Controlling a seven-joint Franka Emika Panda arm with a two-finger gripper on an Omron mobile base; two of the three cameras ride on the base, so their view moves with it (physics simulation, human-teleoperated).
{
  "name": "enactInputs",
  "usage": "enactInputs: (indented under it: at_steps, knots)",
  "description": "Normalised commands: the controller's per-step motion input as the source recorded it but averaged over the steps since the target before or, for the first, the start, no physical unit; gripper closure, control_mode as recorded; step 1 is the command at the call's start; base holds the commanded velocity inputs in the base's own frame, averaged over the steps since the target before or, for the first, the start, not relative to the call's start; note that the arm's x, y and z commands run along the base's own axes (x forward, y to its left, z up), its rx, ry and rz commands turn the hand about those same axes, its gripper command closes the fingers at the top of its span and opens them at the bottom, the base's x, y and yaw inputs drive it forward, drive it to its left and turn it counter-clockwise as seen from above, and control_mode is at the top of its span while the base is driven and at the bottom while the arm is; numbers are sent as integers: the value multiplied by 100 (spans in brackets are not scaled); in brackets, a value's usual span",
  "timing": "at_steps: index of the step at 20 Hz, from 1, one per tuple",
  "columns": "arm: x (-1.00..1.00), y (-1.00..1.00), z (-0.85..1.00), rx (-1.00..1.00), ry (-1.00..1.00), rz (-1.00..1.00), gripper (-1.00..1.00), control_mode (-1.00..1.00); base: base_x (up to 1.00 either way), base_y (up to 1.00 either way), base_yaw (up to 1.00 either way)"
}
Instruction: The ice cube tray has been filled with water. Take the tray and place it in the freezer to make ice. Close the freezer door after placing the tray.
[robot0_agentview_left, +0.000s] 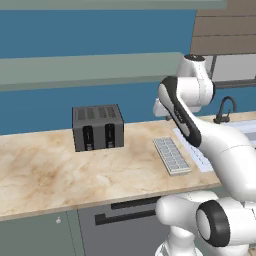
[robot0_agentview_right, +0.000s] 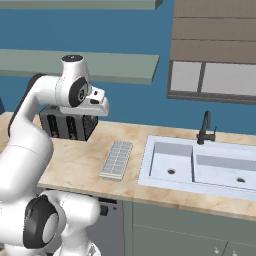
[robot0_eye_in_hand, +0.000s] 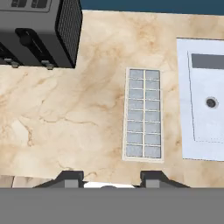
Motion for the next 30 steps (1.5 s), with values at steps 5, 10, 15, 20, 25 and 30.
enactInputs:
  at_steps: [5,10,15,20,25,30]
  knots:
    - [0,20,-15,-22,-2,0,-100,-100,0,0,0]
    - [-1,38,-54,-51,12,1,-100,-100,0,0,0]
    - [-3,14,-58,-28,16,0,-100,-100,0,0,0]
    - [-2,0,-38,0,0,0,-100,-100,0,0,0]
    - [0,-1,-21,0,0,0,-100,-100,0,0,0]
    - [0,0,-19,0,0,0,-100,-100,0,0,0]
